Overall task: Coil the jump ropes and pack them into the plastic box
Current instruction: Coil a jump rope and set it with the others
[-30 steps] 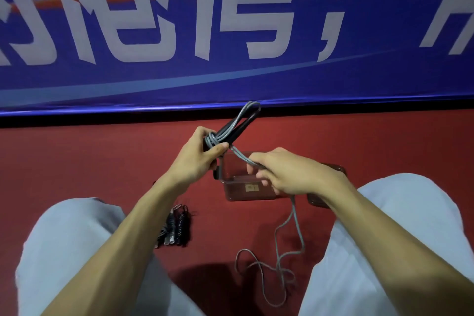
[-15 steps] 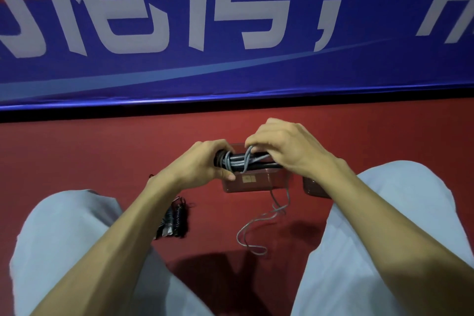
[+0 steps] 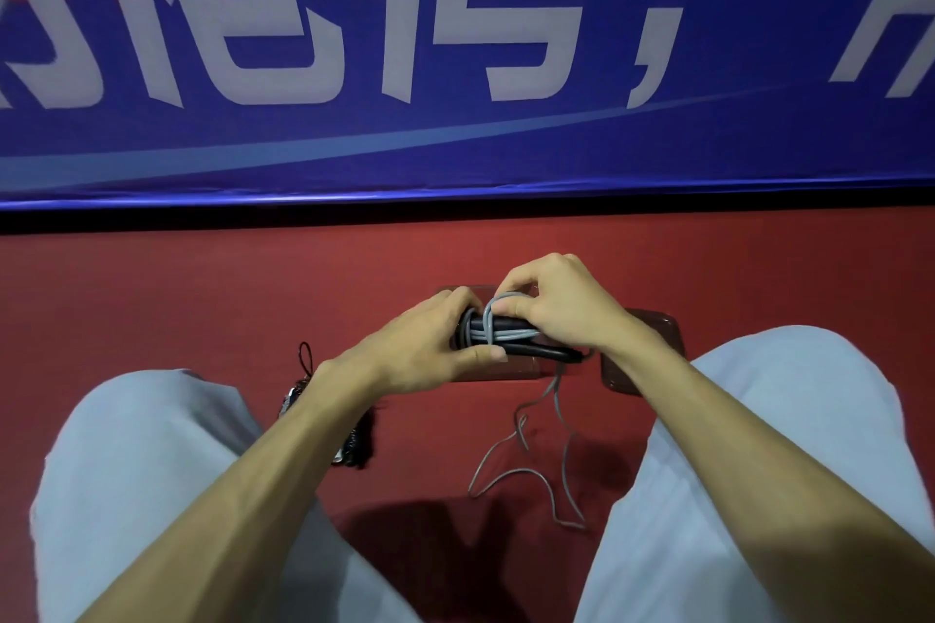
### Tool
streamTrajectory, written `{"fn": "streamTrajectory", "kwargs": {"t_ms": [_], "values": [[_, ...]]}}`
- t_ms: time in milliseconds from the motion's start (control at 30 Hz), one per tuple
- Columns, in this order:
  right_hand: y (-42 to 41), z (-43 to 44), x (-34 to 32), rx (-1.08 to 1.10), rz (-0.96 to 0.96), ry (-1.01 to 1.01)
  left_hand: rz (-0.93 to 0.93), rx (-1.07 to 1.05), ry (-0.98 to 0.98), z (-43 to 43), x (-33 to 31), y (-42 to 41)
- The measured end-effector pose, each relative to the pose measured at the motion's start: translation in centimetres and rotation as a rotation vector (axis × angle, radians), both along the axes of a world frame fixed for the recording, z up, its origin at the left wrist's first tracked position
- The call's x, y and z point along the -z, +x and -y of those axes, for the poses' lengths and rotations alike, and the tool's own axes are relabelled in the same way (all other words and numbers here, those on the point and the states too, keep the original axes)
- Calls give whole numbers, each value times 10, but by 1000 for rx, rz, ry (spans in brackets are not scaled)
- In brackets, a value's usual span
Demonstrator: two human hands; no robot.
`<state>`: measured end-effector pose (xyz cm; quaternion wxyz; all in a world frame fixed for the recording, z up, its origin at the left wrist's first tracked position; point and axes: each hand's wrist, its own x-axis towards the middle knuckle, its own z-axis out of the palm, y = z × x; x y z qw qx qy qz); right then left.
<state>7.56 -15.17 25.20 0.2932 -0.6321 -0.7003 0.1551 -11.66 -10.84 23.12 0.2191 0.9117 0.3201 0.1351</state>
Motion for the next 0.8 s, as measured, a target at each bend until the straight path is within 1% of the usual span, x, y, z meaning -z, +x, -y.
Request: {"fn": "streamTrajectory", "kwargs": {"t_ms": [67, 100, 167, 267, 333, 433, 467, 500, 567, 633, 700, 800], "values": [[3, 0, -3, 13, -34, -20, 24, 29, -25, 3, -4, 0], [5, 0, -6, 4, -104, -56, 40, 55, -56, 5, -7, 0], [9, 4, -14, -58, -350, -146, 80, 92, -150, 5, -13, -2], [16, 8, -24, -157, -694, -270, 158, 87, -258, 3, -20, -7], [18, 7, -28, -174, -905, -320, 273, 55, -349, 2, -21, -8], [15, 3, -30, -111, -1278, -281, 553, -34, -563, 1, -23, -5], [14, 2, -31, -99, -1350, -262, 641, -60, -616, -1, -24, -4], [13, 2, -31, -104, -1362, -247, 711, -76, -656, -2, -26, -4], [9, 4, -32, -147, -1285, -226, 810, -84, -725, -4, -27, -3], [4, 5, -29, -187, -1139, -228, 880, -84, -792, -3, -29, -2], [-1, 6, -26, -200, -981, -259, 910, -95, -805, -1, -31, 0], [-4, 8, -23, -238, -832, -347, 950, -186, -815, -3, -28, 2]]}}
